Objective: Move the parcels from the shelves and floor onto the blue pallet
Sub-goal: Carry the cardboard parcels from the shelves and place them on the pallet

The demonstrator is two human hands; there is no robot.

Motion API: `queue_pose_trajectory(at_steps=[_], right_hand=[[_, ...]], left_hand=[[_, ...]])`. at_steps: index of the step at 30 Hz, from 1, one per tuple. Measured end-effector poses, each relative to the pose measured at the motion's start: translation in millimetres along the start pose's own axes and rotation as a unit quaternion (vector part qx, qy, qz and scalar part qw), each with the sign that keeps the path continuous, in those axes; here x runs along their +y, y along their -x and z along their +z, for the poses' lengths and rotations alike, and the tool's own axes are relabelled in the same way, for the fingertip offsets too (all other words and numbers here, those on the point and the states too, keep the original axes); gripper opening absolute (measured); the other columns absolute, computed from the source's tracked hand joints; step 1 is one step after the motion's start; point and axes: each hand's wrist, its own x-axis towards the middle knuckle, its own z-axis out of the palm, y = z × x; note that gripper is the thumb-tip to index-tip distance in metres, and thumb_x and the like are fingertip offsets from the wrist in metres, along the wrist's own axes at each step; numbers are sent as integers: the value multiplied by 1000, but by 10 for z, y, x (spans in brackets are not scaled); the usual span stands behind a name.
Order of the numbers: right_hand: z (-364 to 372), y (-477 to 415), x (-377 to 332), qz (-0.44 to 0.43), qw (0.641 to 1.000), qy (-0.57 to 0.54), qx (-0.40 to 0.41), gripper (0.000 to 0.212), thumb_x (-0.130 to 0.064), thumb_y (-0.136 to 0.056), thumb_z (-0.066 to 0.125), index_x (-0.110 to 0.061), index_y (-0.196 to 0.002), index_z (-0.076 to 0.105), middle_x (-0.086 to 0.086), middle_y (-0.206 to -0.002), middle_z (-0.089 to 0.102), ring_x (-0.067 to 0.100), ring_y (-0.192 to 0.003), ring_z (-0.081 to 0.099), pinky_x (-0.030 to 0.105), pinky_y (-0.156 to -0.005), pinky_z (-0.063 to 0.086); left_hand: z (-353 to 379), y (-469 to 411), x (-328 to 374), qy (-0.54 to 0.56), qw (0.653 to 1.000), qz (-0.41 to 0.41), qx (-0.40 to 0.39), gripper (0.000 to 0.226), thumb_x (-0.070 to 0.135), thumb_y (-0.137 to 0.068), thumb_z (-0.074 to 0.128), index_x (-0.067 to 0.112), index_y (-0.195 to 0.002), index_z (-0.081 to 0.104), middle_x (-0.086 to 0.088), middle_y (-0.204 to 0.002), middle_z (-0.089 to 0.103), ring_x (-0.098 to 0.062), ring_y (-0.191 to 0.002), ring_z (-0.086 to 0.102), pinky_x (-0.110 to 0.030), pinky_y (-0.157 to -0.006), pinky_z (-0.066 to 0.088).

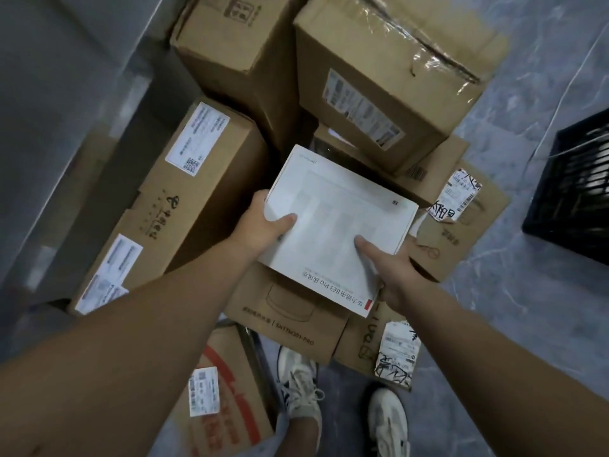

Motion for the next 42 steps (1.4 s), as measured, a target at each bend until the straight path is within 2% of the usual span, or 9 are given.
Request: queue_pose_trajectory(at_steps=[4,8,12,15,21,25,30,34,42], right_hand=[[-51,344,-37,23,999,37,-25,78,-35,-79,80,-29,-141,34,1,-125,61,28,-103,63,47,-70,56],[-211,1006,-317,30,997,58,-49,72,-28,-78,81,-22,-139,43,4,-125,64,31,-105,65,51,-73,57],[-240,1957,-1012,-59,989,96,-100,71,-14,-73,84,-18,-134,49,6,-123,66,35,-108,64,60,-85,53],[-181,2907,-1569,-123,967,154,-162,74,-15,-73,84,-17,-137,48,8,-124,65,35,-108,64,59,-90,52],[74,4815,-1771,-213,919,221,-248,63,-18,-74,84,-18,-129,55,5,-109,73,24,-87,73,42,-63,60],[394,5727,-1220,-238,872,292,-313,63,-15,-79,80,-26,-132,47,3,-120,68,29,-102,67,50,-82,57],[803,6618,-64,-241,804,398,-369,66,-16,-79,79,-25,-133,41,6,-126,61,31,-110,61,55,-94,51],[1284,7411,1113,-334,694,515,-376,71,-32,-75,77,-39,-131,34,3,-132,49,31,-120,49,55,-102,43],[2031,9125,4116,-281,477,616,-561,69,-37,-71,75,-30,-134,49,9,-134,57,32,-131,47,55,-107,40]], left_hand=[[-83,426,27,48,998,-18,39,61,34,-84,71,23,-135,39,-2,-126,56,-25,-113,57,-43,-94,50],[-370,1142,231,81,995,-25,44,49,39,-86,71,32,-120,37,12,-108,56,-9,-96,59,-19,-64,45],[-921,2087,698,103,992,-41,57,51,52,-82,71,32,-112,35,10,-103,59,-11,-85,64,-33,-51,55],[-1427,2923,1099,143,984,-18,106,54,46,-82,74,23,-112,35,2,-105,62,-19,-90,68,-46,-73,60],[-2113,4834,1353,205,942,45,261,48,34,-87,73,15,-109,35,9,-100,59,11,-72,62,-8,-53,46],[-2130,5935,846,273,898,2,345,52,37,-86,73,18,-115,34,8,-106,58,-7,-92,62,-25,-71,54],[-1920,7240,-201,358,823,-69,435,53,41,-82,75,26,-114,36,15,-99,59,-1,-82,62,-13,-52,47],[-1737,8368,-1165,410,748,-145,502,48,48,-82,72,32,-107,35,11,-98,62,-8,-78,67,-18,-51,47],[-1148,11082,-2936,489,533,-174,669,38,43,-82,74,35,-97,40,10,-103,66,0,-79,68,-19,-56,51]])
